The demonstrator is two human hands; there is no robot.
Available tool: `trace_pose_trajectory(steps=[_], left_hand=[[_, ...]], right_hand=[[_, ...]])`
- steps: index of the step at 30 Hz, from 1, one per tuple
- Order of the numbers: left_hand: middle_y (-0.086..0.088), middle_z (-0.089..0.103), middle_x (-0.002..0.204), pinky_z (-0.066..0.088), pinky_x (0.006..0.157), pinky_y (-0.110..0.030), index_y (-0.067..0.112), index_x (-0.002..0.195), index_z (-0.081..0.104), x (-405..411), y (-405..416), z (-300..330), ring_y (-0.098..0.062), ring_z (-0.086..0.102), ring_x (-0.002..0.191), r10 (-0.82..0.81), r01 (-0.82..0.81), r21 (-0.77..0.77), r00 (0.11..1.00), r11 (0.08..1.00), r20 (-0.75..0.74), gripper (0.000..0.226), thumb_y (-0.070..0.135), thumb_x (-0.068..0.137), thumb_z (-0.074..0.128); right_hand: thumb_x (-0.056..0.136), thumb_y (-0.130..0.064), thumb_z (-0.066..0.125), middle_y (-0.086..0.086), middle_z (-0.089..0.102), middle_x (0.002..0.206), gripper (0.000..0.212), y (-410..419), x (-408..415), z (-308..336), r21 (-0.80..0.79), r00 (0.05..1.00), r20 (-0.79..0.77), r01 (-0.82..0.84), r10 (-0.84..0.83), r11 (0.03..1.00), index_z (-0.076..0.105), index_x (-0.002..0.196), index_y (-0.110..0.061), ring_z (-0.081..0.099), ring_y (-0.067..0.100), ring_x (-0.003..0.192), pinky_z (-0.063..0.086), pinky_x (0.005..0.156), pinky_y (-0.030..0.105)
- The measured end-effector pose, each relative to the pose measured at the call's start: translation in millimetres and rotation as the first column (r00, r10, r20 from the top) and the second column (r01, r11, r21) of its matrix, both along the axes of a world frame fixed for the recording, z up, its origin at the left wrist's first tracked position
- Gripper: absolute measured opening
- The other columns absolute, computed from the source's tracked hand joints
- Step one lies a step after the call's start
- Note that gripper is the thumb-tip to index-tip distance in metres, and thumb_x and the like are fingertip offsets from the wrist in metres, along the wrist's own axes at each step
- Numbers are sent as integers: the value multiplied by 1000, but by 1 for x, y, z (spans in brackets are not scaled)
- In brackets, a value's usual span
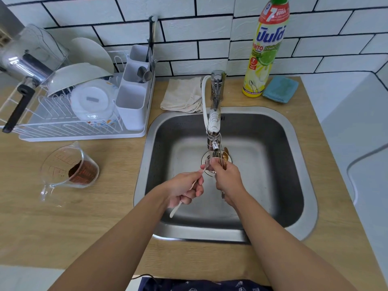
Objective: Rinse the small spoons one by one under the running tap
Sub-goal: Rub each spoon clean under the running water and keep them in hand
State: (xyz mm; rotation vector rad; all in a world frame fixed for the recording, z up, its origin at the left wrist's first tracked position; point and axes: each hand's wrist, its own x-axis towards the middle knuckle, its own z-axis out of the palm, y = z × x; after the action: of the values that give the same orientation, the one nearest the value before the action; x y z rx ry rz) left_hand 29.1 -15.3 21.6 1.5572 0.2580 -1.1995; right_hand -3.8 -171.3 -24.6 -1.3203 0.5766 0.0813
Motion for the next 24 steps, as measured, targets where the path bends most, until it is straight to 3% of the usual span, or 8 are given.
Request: trace_pose_trajectory(steps=[5,8,11,15,18,20,22,24], left_hand=[[-4,54,59,12,38,-20,21,74,51,4,-3,0,-9,19,40,5,-7,-54,999,999,-37,41,49,103,44],[-3,58,64,13,39,-21,18,84,56,3,-8,-5,-9,21,41,-18,18,-73,1000,997,4,38,49,103,45],[2,58,65,22,40,-20,16,95,64,3,-16,-12,-9,29,43,-71,64,35,970,997,233,33,43,103,46],[7,48,55,28,47,-22,23,80,74,9,-27,-24,-9,38,52,-11,-48,114,882,992,470,31,47,95,62],[3,54,58,35,43,-18,14,90,73,10,-49,-30,-9,44,48,235,-224,-76,894,972,381,26,34,100,61],[-4,71,76,53,57,-19,5,113,65,11,-59,-29,-10,67,63,314,-263,-244,928,933,202,24,23,105,50],[-14,76,100,59,77,-25,-1,127,55,11,-55,-26,-23,75,95,267,-250,-425,964,870,-21,26,13,107,45],[-17,75,107,59,78,-27,-3,126,54,12,-48,-24,-27,74,99,172,-169,-450,984,877,-34,26,12,106,47]], right_hand=[[95,-26,72,-14,73,69,11,-1,-2,1,-38,999,29,-23,24,999,72,93,-15,53,-5,44,39,44,8],[97,-25,69,-6,80,78,14,-4,2,4,-39,999,22,50,-49,998,72,91,-13,57,-6,47,41,46,8],[100,-26,65,-1,81,86,16,-19,6,6,-106,969,10,245,-245,964,66,87,-19,55,-3,48,40,51,16],[101,-28,62,6,81,95,12,-54,6,8,-101,864,-45,496,-502,863,60,92,-22,53,10,60,40,63,28],[100,-30,66,1,81,94,15,-64,2,11,-57,839,-85,535,-538,843,65,107,-17,43,4,53,36,57,23],[100,-30,66,-3,82,93,16,-68,-1,13,-25,827,-94,555,-555,831,66,108,-16,33,5,45,31,47,23],[101,-31,64,-6,81,92,14,-76,-3,14,-36,815,-114,568,-568,822,66,106,-18,28,6,40,27,41,22],[102,-30,63,-8,81,88,15,-81,-3,14,-57,813,-120,567,-570,822,67,108,-17,28,5,38,28,39,20]])
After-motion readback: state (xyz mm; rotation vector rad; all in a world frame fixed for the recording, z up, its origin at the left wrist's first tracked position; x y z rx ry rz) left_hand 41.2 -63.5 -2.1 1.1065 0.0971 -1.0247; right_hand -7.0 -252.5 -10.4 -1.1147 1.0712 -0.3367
